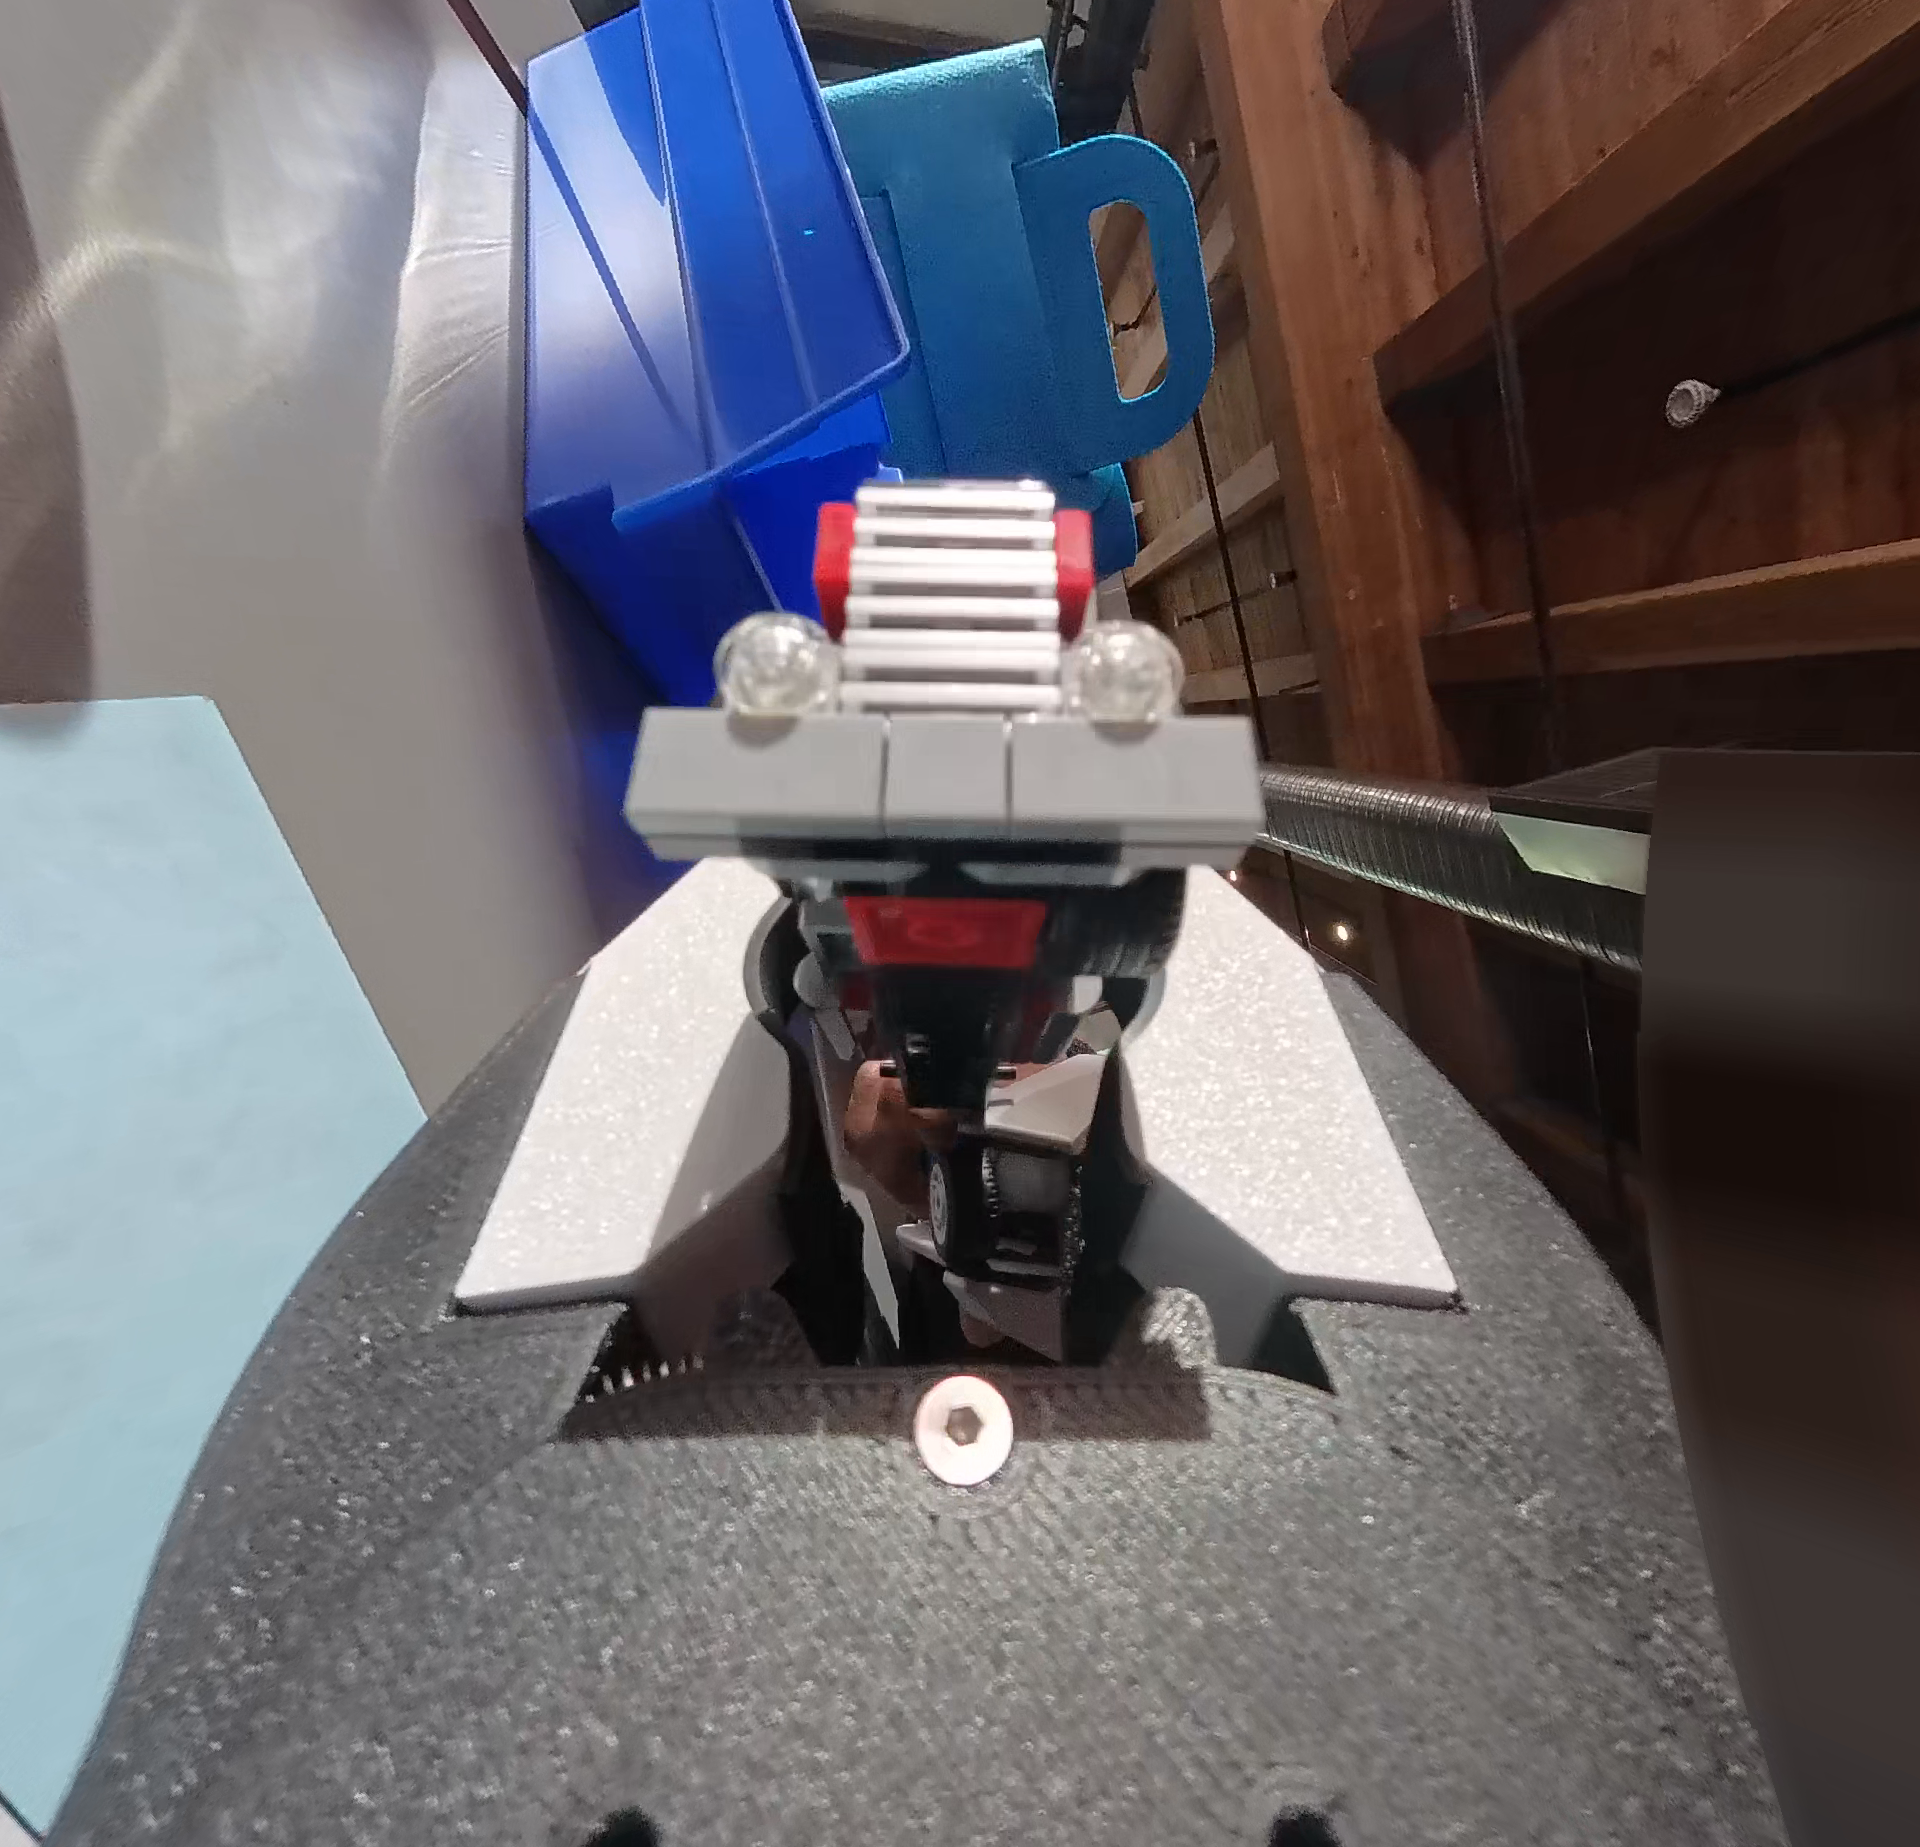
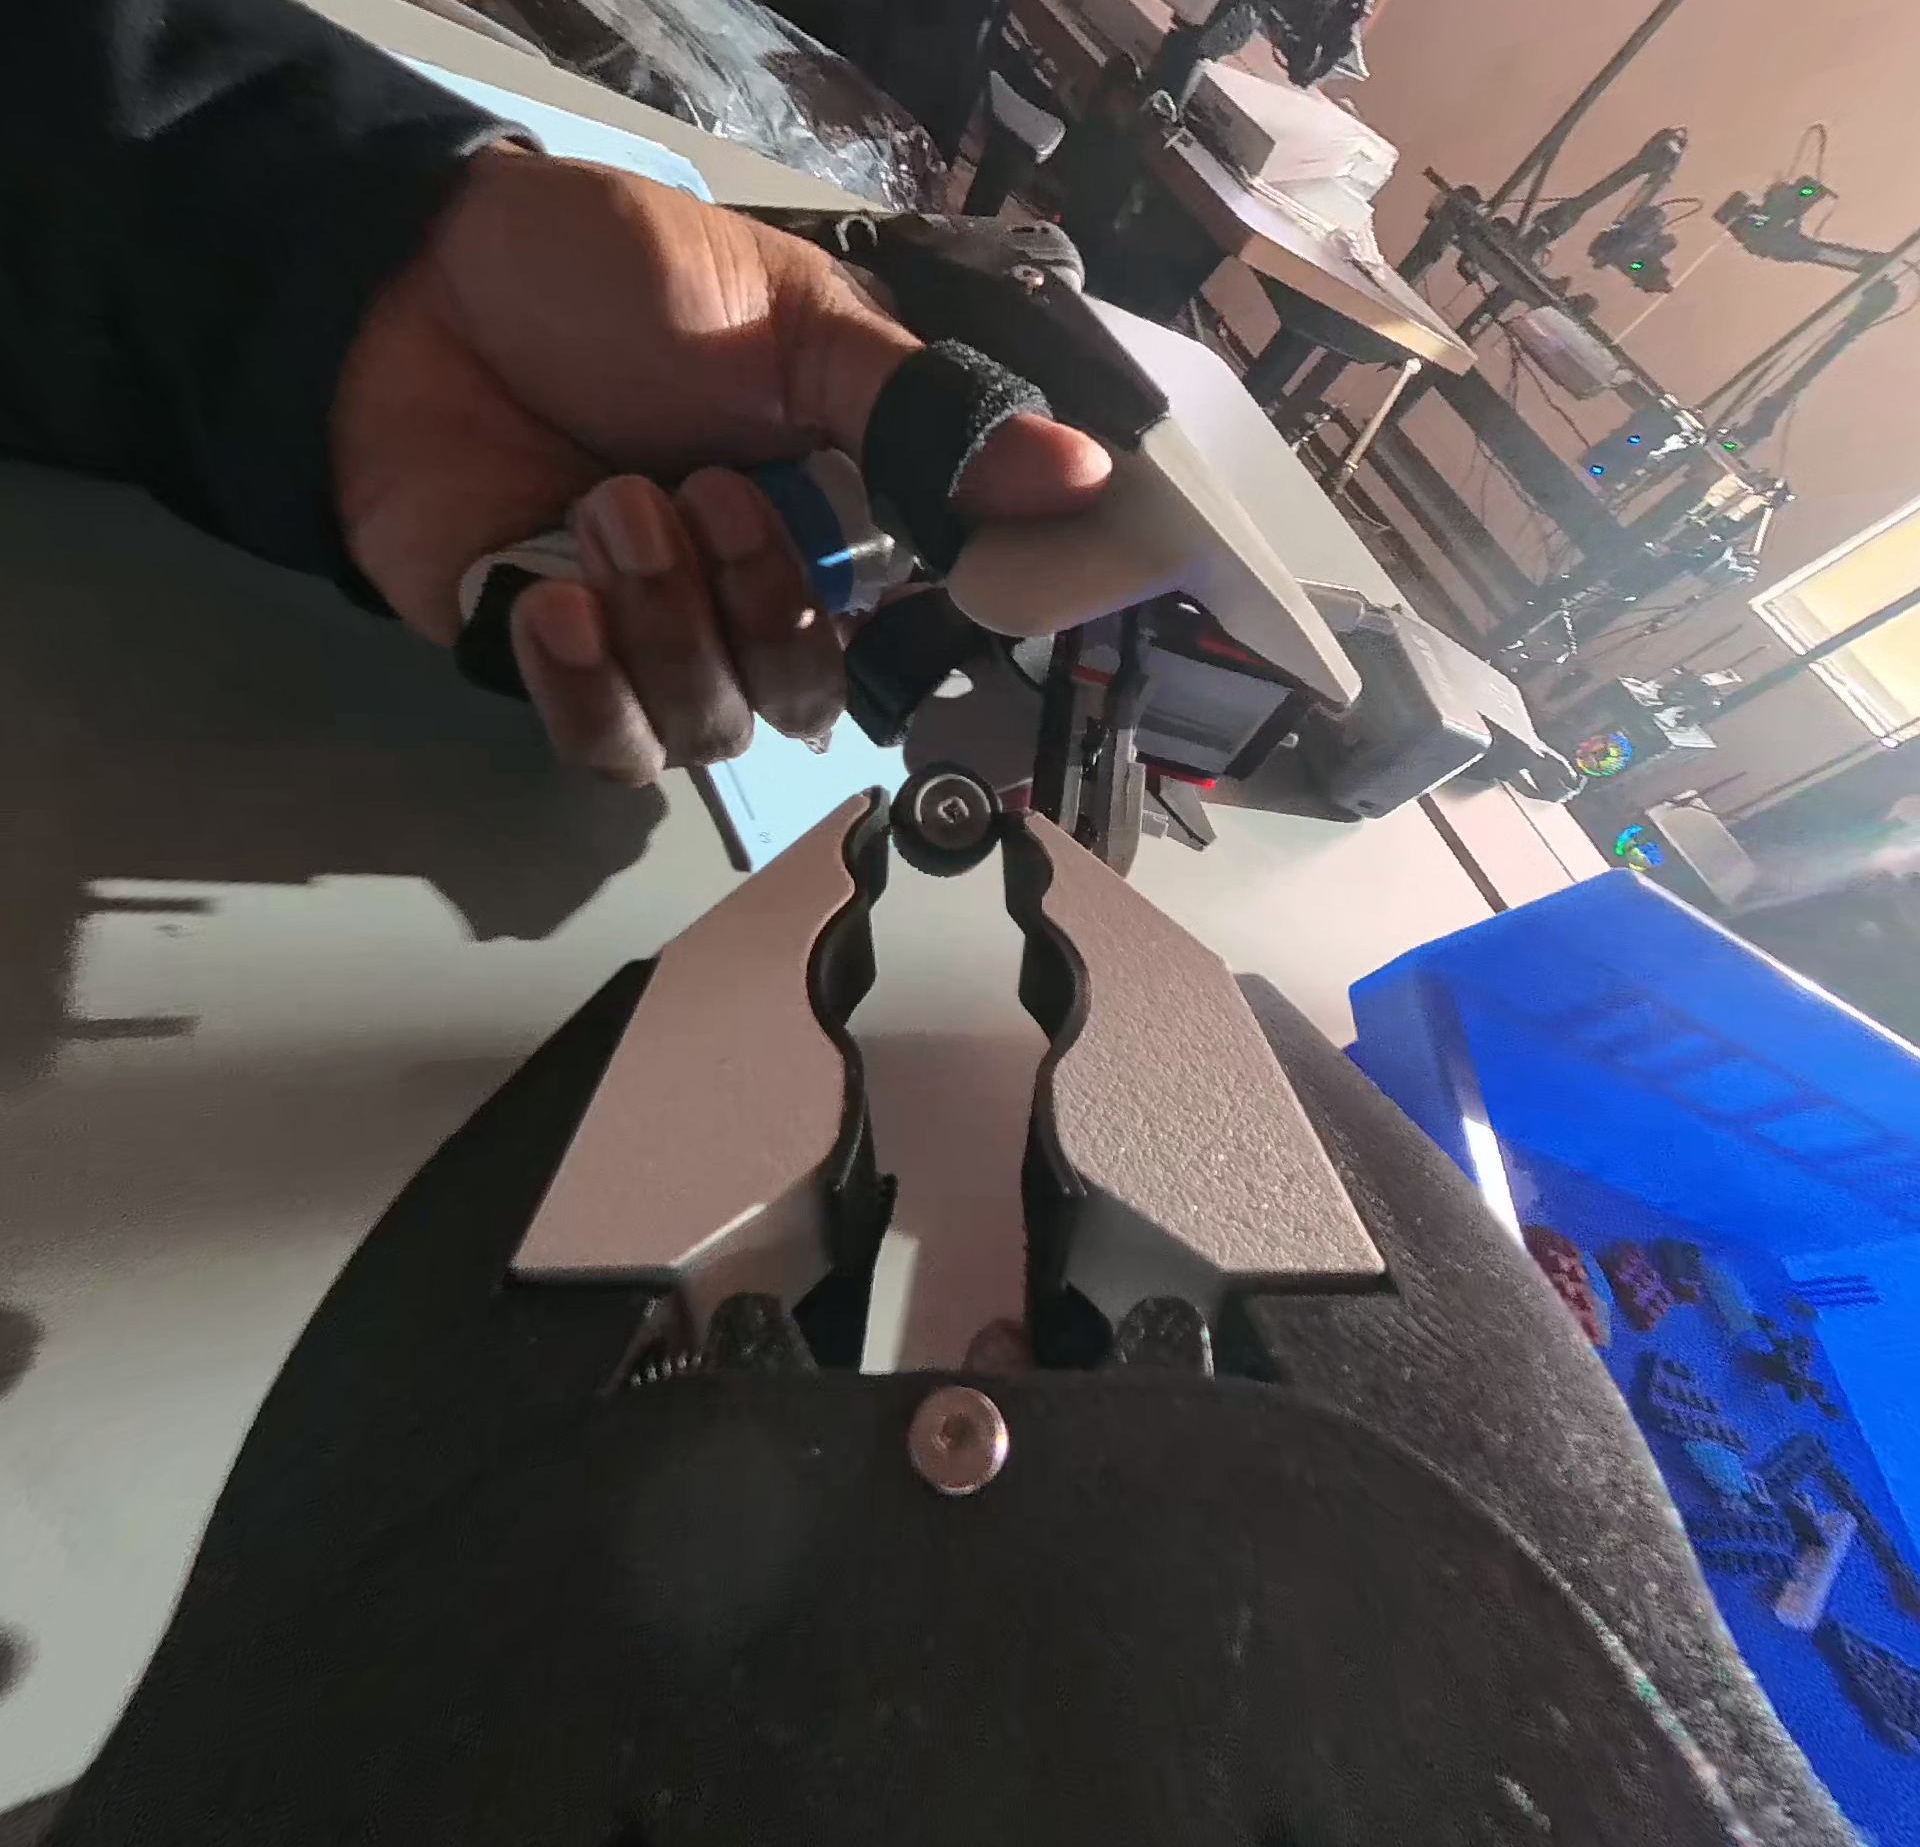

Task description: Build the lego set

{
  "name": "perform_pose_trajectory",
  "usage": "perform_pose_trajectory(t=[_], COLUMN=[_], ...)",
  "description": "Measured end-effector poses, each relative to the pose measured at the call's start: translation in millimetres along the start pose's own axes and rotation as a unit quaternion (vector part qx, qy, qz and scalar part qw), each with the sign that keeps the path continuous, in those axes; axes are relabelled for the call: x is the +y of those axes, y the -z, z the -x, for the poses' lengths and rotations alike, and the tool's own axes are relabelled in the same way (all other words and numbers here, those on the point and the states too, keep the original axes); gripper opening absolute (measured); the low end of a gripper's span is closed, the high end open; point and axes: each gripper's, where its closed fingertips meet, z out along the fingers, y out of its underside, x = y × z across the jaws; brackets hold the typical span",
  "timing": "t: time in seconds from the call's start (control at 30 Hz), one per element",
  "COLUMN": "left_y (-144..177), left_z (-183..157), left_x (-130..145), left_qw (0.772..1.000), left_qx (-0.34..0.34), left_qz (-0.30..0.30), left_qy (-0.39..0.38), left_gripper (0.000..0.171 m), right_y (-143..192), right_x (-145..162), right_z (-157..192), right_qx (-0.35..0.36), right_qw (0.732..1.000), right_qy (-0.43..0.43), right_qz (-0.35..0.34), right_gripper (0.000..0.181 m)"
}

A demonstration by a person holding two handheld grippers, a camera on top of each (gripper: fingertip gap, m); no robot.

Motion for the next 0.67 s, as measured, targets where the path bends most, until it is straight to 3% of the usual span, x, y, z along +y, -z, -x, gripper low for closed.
perform_pose_trajectory(t=[0.47,0.67], left_y=[4,2], left_z=[19,19], left_x=[1,8], left_qw=[0.998,0.996], left_qx=[-0.055,-0.077], left_qz=[-0.032,-0.023], left_qy=[0.011,-0.024], left_gripper=[0.054,0.054], right_y=[3,2], right_x=[-1,5], right_z=[-12,-21], right_qx=[0.037,0.058], right_qw=[0.999,0.998], right_qy=[-0.006,-0.026], right_qz=[-0.002,0.01], right_gripper=[0.023,0.023])
